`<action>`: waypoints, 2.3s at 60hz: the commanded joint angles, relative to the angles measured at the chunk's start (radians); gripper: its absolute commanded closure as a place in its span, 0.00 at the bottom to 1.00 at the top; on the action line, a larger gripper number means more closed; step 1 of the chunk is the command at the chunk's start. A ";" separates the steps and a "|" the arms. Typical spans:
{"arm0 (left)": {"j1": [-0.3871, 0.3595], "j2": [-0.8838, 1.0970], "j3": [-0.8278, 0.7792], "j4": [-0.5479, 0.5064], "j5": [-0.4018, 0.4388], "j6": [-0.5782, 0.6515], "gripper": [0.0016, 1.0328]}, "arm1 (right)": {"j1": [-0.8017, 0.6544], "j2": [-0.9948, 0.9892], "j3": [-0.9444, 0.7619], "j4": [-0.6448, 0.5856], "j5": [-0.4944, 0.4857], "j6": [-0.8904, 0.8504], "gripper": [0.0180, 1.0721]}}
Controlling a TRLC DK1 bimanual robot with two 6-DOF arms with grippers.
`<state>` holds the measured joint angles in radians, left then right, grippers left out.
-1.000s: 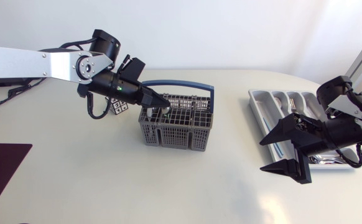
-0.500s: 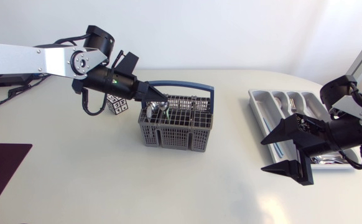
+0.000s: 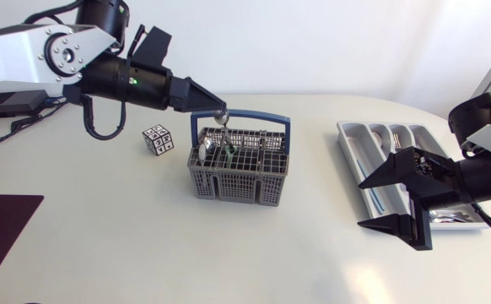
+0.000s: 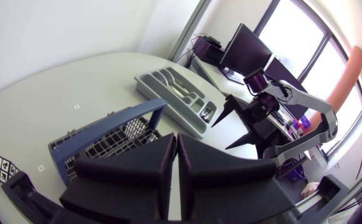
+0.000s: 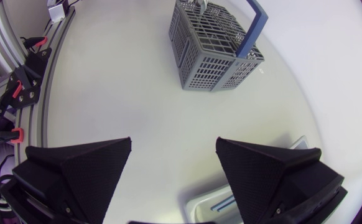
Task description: Transfer all utensils from the basket to the drawer tray.
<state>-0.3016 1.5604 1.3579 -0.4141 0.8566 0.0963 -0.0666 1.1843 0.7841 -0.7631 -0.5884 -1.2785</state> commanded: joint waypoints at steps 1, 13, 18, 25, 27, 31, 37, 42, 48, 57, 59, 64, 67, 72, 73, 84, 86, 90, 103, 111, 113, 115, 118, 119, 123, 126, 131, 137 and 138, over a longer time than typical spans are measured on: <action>-0.028 -0.099 -0.028 -0.003 0.016 -0.017 0.97 | 0.030 -0.035 0.010 -0.019 -0.010 0.059 0.07; -0.113 -0.198 -0.112 -0.009 0.010 0.128 0.97 | 0.156 -0.158 0.014 0.051 -0.025 0.268 0.07; -0.142 -0.207 -0.138 -0.011 0.012 0.181 0.97 | 0.221 -0.192 0.003 0.102 -0.025 0.357 0.07; -0.182 -0.209 -0.149 -0.029 0.013 0.243 0.97 | 0.321 -0.219 -0.022 0.214 -0.008 0.482 0.10; -0.191 -0.209 -0.151 -0.034 0.013 0.261 0.97 | 0.347 -0.221 -0.025 0.242 -0.002 0.507 0.11; -0.218 -0.211 -0.155 -0.038 0.012 0.286 0.97 | 0.384 -0.221 -0.029 0.280 0.004 0.542 0.13; -0.263 -0.212 -0.155 -0.054 0.013 0.312 0.97 | 0.478 -0.215 -0.051 0.386 0.044 0.613 0.20; -0.291 -0.211 -0.151 -0.063 0.013 0.327 0.97 | 0.518 -0.195 -0.059 0.439 0.045 0.622 0.29; -0.318 -0.204 -0.144 -0.083 0.013 0.353 0.97 | 0.556 -0.161 -0.065 0.490 0.047 0.627 0.43; -0.332 -0.201 -0.140 -0.086 0.010 0.387 0.97 | 0.610 -0.144 -0.069 0.522 0.050 0.622 0.60; -0.334 -0.198 -0.140 -0.084 0.010 0.395 0.97 | 0.616 -0.143 -0.069 0.524 0.050 0.622 0.62; -0.338 -0.195 -0.141 -0.086 0.005 0.411 0.97 | 0.637 -0.146 -0.069 0.527 0.067 0.616 0.73; -0.341 -0.192 -0.144 -0.086 -0.005 0.427 0.97 | 0.645 -0.150 -0.071 0.527 0.079 0.610 0.80; -0.346 -0.191 -0.154 -0.086 -0.019 0.457 0.97 | 0.643 -0.157 -0.071 0.522 0.079 0.608 0.82; -0.346 -0.191 -0.155 -0.086 -0.019 0.462 0.97 | 0.645 -0.158 -0.071 0.522 0.079 0.608 0.83; -0.352 -0.189 -0.161 -0.086 -0.022 0.479 0.97 | 0.654 -0.150 -0.068 0.504 0.075 0.594 0.91; -0.352 -0.189 -0.163 -0.086 -0.022 0.482 0.97 | 0.654 -0.149 -0.065 0.499 0.073 0.594 0.92; -0.350 -0.191 -0.164 -0.086 -0.022 0.485 0.97 | 0.654 -0.150 -0.063 0.496 0.070 0.594 0.95; -0.350 -0.198 -0.180 -0.086 -0.025 0.499 0.92 | 0.654 -0.144 -0.068 0.493 0.075 0.594 0.95; -0.349 -0.200 -0.174 -0.057 -0.054 0.502 0.55 | 0.666 -0.115 -0.077 0.475 0.075 0.571 0.95; -0.347 -0.200 -0.167 -0.046 -0.076 0.500 0.44 | 0.668 -0.107 -0.083 0.473 0.075 0.567 0.95; -0.350 -0.200 -0.161 -0.029 -0.105 0.497 0.33 | 0.666 -0.100 -0.089 0.475 0.076 0.562 0.95; -0.353 -0.206 -0.155 0.011 -0.153 0.484 0.21 | 0.666 -0.091 -0.100 0.475 0.075 0.553 0.95; -0.353 -0.207 -0.155 0.026 -0.166 0.477 0.19 | 0.666 -0.086 -0.105 0.473 0.076 0.548 0.95; -0.355 -0.211 -0.155 0.080 -0.228 0.464 0.12 | 0.659 -0.072 -0.120 0.469 0.078 0.528 0.95; -0.349 -0.211 -0.157 0.115 -0.252 0.450 0.07 | 0.642 -0.071 -0.132 0.459 0.076 0.507 0.95; -0.346 -0.201 -0.157 0.172 -0.406 0.454 0.07 | 0.573 -0.078 -0.151 0.449 0.076 0.467 0.95; -0.320 -0.192 -0.163 0.186 -0.501 0.499 0.07 | 0.442 -0.086 -0.163 0.426 0.076 0.387 0.95; -0.317 -0.188 -0.163 0.179 -0.525 0.513 0.07 | 0.418 -0.089 -0.166 0.424 0.078 0.373 0.95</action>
<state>-0.6392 1.3602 1.2087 -0.2398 0.3935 0.5690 0.4347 1.1027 0.6441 -0.3199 -0.5117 -0.8326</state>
